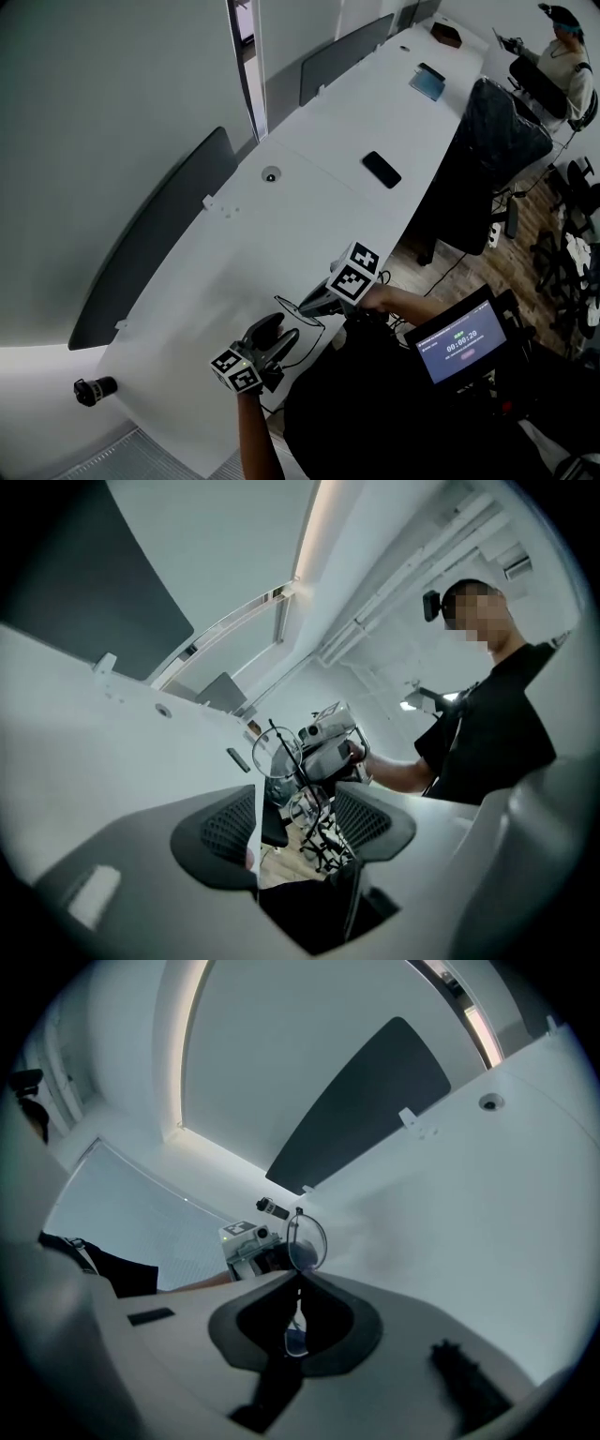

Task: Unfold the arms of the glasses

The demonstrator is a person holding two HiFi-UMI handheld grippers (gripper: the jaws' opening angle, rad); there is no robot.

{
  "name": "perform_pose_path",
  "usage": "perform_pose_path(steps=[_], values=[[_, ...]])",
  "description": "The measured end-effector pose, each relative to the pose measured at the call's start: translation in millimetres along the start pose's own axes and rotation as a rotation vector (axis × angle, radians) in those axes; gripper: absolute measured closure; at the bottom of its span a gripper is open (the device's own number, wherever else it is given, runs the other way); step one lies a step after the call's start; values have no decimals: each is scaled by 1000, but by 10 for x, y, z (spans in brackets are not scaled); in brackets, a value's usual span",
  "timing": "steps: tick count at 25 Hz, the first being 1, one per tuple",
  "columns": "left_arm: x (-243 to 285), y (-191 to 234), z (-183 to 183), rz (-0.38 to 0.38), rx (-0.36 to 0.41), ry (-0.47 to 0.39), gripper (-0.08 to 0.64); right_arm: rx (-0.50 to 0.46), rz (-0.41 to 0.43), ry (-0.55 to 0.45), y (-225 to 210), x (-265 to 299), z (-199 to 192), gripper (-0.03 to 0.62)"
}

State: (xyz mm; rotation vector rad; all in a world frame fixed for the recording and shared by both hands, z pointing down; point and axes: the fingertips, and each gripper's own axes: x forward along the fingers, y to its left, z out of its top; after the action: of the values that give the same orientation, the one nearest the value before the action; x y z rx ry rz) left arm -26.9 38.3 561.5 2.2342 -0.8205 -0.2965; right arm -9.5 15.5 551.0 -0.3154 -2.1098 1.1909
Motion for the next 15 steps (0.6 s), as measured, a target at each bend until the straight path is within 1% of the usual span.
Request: perform_pose_path(steps=[1,3,5,7,12,15], values=[[16,-23,31,-10,-33,-4,289,-15,-2,-4,17,4,7,575],[43,-87,40,-40,-99,20,333,-47,-4,-7,64,26,24,575],[61,-201,19,-95,-141,52,348,-68,-4,-1,110,59,24,575],[71,-273,0,-123,-150,70,373,-80,-10,8,126,80,16,575],[91,-200,-130,-118,-160,99,385,-104,-5,16,202,129,19,575],[120,-187,-206,-115,-164,132,437,-125,-12,31,207,164,7,575]])
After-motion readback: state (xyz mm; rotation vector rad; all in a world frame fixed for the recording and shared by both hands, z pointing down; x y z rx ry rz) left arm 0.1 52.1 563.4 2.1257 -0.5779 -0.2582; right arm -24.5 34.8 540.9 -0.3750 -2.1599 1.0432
